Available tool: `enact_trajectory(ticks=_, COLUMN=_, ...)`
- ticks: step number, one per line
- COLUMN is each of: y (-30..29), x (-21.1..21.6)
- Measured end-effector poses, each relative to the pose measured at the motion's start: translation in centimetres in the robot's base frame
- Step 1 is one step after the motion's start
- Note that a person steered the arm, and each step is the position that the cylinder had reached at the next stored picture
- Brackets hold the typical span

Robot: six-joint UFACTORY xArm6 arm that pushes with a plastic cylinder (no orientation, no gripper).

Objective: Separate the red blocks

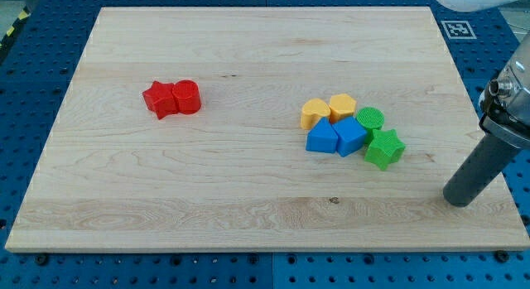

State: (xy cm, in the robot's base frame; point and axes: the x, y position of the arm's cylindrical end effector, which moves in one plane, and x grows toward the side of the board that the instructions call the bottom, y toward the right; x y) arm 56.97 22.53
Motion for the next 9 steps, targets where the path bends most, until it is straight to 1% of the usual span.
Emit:
enact_trajectory(ticks=4, y=-0.1, x=-0.2)
enact_trajectory(ticks=5, y=-1.5, x=0.9)
enact_trajectory(ticks=6, y=-4.5, x=1.8)
enact_trajectory(ticks=7, y=-9.2, x=1.6)
enact_trajectory(ticks=8, y=-15.3, x=0.2)
enact_trajectory(ticks=9, y=-21.5, x=-2.8)
